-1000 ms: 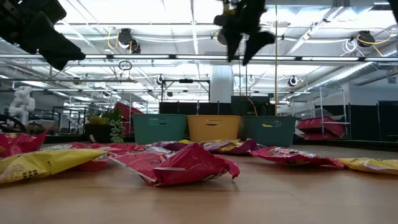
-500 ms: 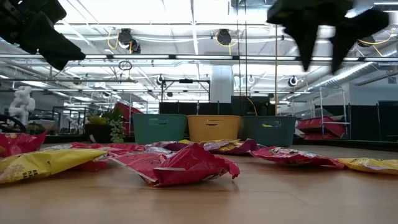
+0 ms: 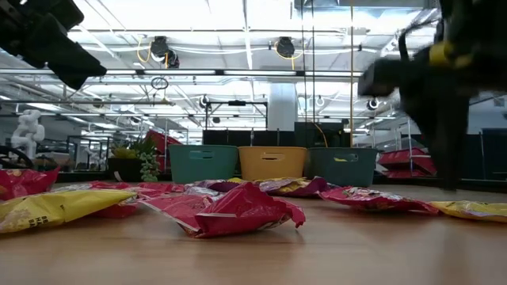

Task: Sort candy
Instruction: Put the yellow candy into the dark blue bin

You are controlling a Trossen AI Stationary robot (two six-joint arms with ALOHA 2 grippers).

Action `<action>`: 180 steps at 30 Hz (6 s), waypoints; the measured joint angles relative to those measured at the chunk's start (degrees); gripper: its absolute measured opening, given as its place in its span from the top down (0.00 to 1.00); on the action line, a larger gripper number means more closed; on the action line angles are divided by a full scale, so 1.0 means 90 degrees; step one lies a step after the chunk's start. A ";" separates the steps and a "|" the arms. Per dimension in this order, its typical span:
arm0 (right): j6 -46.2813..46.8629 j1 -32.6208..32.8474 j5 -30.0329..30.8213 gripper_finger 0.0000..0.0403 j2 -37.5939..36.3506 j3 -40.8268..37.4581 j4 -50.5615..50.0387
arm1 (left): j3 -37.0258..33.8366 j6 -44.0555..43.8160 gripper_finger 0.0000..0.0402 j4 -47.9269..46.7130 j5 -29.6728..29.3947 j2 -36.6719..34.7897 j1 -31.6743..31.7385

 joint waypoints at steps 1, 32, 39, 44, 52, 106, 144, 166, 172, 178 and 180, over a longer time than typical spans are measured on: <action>0.0023 0.0015 0.0036 0.43 0.0153 0.0007 0.0126 | 0.0000 0.0000 0.74 0.0007 0.0049 0.0000 0.0002; -0.1595 -0.1055 0.3181 1.00 -0.2343 0.0681 -0.3656 | 0.0000 -0.0153 0.74 0.0182 0.0216 0.0000 -0.0005; -0.4693 -0.3051 0.3905 1.00 -0.3323 0.0714 -0.3220 | 0.0000 -0.0153 0.74 0.0257 0.0208 0.0000 -0.0005; -0.7765 -0.4985 0.3297 1.00 -0.3472 0.0719 -0.1708 | 0.0000 -0.0151 0.74 0.0322 0.0056 0.0000 -0.0005; -0.9822 -0.7519 0.1122 0.99 -0.2647 0.0721 -0.0089 | 0.0000 -0.0155 0.74 0.0365 -0.0098 0.0000 -0.0003; -1.0104 -0.5491 0.1464 0.31 -0.2239 0.0731 0.0689 | 0.0000 -0.0256 0.74 0.0320 -0.0100 0.0000 -0.0003; -1.3292 -0.1585 -0.0323 0.31 0.3237 0.4527 0.2925 | 0.0000 -0.0158 0.74 0.0312 -0.0009 0.0000 -0.0003; -1.2763 -0.1189 -0.0439 0.95 0.3855 0.4952 0.2224 | 0.0000 -0.0160 0.74 0.0332 0.0269 0.0000 -0.0003; -1.3027 -0.1398 -0.0311 0.92 0.3380 0.4894 0.1817 | 0.0000 -0.0163 0.74 0.0372 0.0269 0.0000 -0.0003; -1.3338 -0.1666 0.0095 0.97 0.2641 0.4913 0.0723 | 0.0000 -0.0155 0.74 0.0381 0.0269 0.0000 -0.0005; -1.3616 -0.1744 0.0447 0.97 0.2416 0.4908 0.0435 | 0.0000 -0.0155 0.74 0.0383 0.0269 0.0000 -0.0004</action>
